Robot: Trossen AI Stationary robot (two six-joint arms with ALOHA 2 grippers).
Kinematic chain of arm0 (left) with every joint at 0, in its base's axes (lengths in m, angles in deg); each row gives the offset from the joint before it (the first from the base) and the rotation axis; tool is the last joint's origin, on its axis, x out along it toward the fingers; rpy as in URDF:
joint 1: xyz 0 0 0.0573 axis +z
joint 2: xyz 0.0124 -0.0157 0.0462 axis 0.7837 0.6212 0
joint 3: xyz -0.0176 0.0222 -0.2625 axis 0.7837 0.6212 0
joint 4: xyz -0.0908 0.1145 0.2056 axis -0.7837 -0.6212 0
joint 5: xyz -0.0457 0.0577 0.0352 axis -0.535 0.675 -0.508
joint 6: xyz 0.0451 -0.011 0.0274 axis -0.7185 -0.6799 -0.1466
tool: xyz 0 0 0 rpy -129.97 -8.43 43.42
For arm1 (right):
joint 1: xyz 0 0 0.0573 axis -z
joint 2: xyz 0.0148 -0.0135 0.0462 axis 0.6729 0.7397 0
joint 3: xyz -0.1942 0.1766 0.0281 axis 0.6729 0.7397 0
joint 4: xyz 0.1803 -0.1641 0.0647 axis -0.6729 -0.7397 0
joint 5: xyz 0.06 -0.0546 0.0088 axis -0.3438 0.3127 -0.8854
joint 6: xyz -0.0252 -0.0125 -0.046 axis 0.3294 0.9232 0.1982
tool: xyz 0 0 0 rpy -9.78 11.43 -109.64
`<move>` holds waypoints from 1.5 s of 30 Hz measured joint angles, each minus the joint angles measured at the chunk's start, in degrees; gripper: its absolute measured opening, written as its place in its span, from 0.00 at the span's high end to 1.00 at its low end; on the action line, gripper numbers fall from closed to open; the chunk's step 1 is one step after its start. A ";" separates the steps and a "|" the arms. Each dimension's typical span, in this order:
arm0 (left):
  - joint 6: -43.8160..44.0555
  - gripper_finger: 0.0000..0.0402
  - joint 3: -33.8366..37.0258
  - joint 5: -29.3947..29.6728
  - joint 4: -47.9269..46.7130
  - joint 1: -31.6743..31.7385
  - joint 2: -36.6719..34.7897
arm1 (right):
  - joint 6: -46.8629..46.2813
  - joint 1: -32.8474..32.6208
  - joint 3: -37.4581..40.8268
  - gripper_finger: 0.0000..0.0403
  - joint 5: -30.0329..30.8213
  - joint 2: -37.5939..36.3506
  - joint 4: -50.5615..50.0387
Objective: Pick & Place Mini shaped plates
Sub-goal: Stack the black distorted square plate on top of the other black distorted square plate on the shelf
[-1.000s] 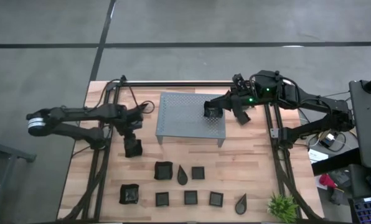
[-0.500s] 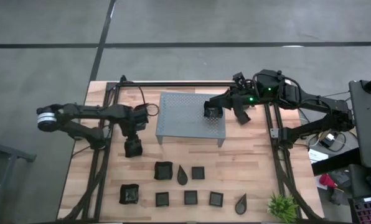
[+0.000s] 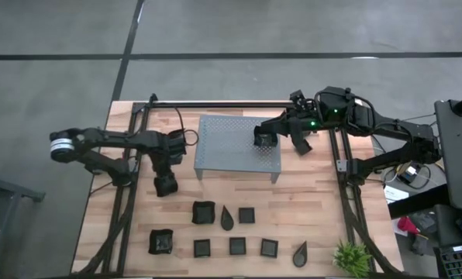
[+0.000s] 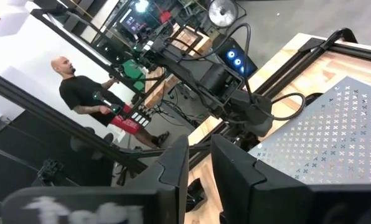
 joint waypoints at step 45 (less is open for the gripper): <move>26.89 1.00 -24.33 25.24 41.04 -0.13 -27.80 | 9.95 -6.21 -5.19 0.77 18.56 18.36 30.63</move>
